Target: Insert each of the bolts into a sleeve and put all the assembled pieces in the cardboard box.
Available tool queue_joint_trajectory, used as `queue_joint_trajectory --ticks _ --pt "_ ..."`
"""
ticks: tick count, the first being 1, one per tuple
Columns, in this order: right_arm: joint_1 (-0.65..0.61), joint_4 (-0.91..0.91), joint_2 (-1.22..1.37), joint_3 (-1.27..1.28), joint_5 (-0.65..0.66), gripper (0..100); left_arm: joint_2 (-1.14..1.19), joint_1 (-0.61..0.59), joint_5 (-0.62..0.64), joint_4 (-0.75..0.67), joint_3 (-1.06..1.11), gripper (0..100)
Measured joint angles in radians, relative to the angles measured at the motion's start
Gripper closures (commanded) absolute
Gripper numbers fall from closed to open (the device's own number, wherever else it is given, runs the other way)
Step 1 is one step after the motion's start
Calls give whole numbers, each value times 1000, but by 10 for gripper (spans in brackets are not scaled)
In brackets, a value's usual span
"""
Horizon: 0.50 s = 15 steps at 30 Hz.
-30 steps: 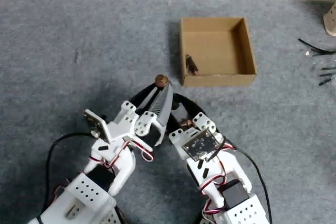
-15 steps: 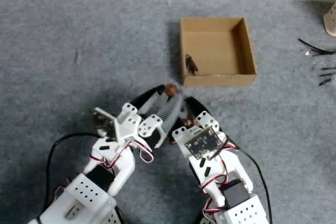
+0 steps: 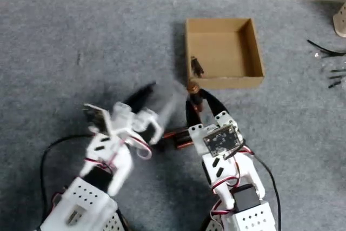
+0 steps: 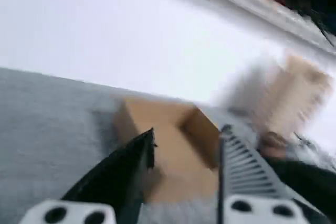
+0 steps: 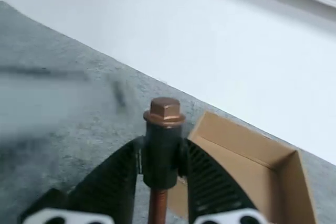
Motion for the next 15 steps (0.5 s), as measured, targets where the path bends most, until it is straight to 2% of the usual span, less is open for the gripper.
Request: queue_joint_trajectory --ticks 2,5,8,11,15 --pt "20 0 0 0 0 994 -40 -58 32 2 5 999" --pt "48 0 0 0 0 994 -114 -81 32 3 38 986" --pt "78 0 0 0 0 994 -172 -84 -60 23 40 993" --pt "87 25 0 0 0 994 -189 -84 -242 152 40 994" --pt "92 64 0 0 0 994 -195 -81 -623 414 28 994"
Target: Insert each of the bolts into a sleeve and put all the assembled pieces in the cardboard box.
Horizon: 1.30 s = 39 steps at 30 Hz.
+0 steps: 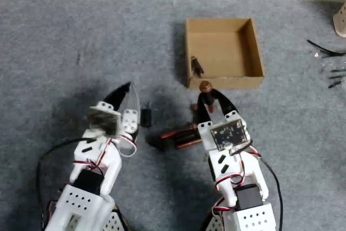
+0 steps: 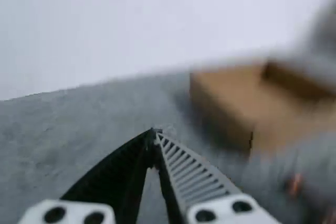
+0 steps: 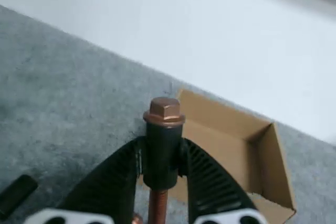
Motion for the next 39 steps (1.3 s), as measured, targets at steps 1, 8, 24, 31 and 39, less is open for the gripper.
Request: queue_joint_trajectory --ticks 1,8,24,31,39 --pt "-2 3 0 0 0 994 0 2 -86 66 -6 994" --pt "12 6 0 0 -23 994 0 -5 -167 190 -23 994" --pt "38 -160 717 -301 -72 994 0 -54 -44 190 -23 994" --pt "97 -203 1361 -775 -229 994 0 -54 -44 184 -23 993" --pt "213 -203 1892 -1183 -520 994 0 -54 -44 169 -23 993"
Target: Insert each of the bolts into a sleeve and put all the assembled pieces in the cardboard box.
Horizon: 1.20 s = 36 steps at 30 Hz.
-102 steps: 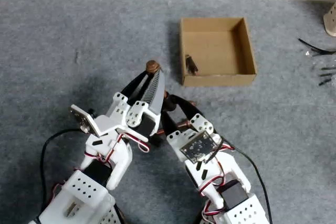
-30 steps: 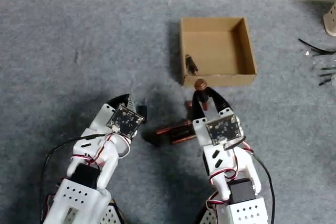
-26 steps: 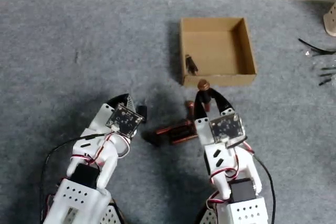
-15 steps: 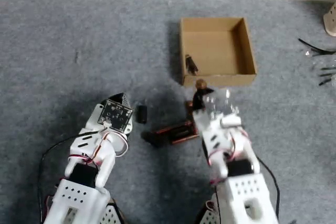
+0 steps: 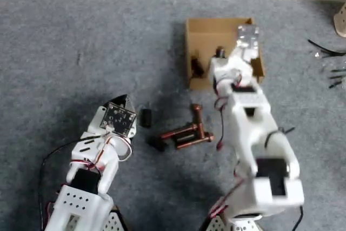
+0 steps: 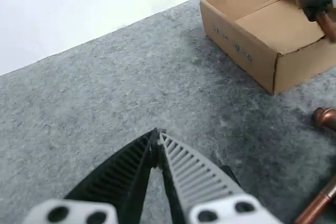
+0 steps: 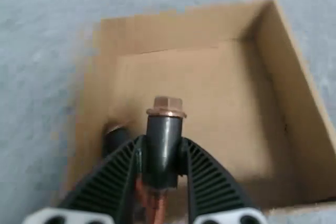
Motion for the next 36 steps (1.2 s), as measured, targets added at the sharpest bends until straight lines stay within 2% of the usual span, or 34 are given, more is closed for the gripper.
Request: queue_joint_trajectory --ticks 3,6,12,16,19,23,26,30,36 --pt "57 0 147 -138 -137 994 0 0 0 0 0 993" --pt "81 0 270 -230 -189 994 0 0 0 0 0 993" --pt "80 0 313 -282 -198 973 0 0 0 -2 0 993" --pt "74 5 313 -282 -198 848 0 0 0 -2 0 993" --pt "55 80 313 -301 -198 780 0 0 0 -2 0 993" --pt "34 189 311 -316 -198 779 0 0 0 -2 0 993" --pt "32 198 311 -319 -198 779 0 0 0 -2 0 993" --pt "29 222 238 -304 -198 779 0 0 0 -2 0 993" --pt "0 316 -124 -58 -198 779 0 0 0 -2 0 993"
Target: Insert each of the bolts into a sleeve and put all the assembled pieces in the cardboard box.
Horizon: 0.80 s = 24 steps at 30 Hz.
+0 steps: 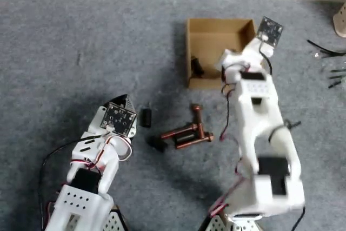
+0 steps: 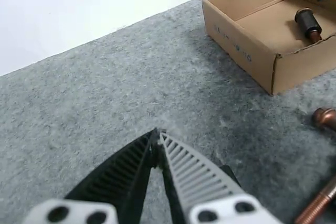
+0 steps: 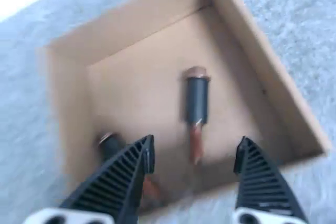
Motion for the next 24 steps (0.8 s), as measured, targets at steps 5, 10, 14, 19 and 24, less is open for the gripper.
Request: queue_joint_trajectory --ticks 5,10,14,19,24 --pt "-101 -2 -359 318 0 779 0 -26 0 0 0 993" --pt "-322 -2 -603 574 235 779 0 -110 9 0 0 993" --pt "-482 -2 -698 689 448 779 0 -155 55 0 0 993" --pt "-569 0 -717 706 374 842 0 -186 63 0 -5 993" --pt "-646 58 -692 626 278 854 0 -242 69 5 -37 992"
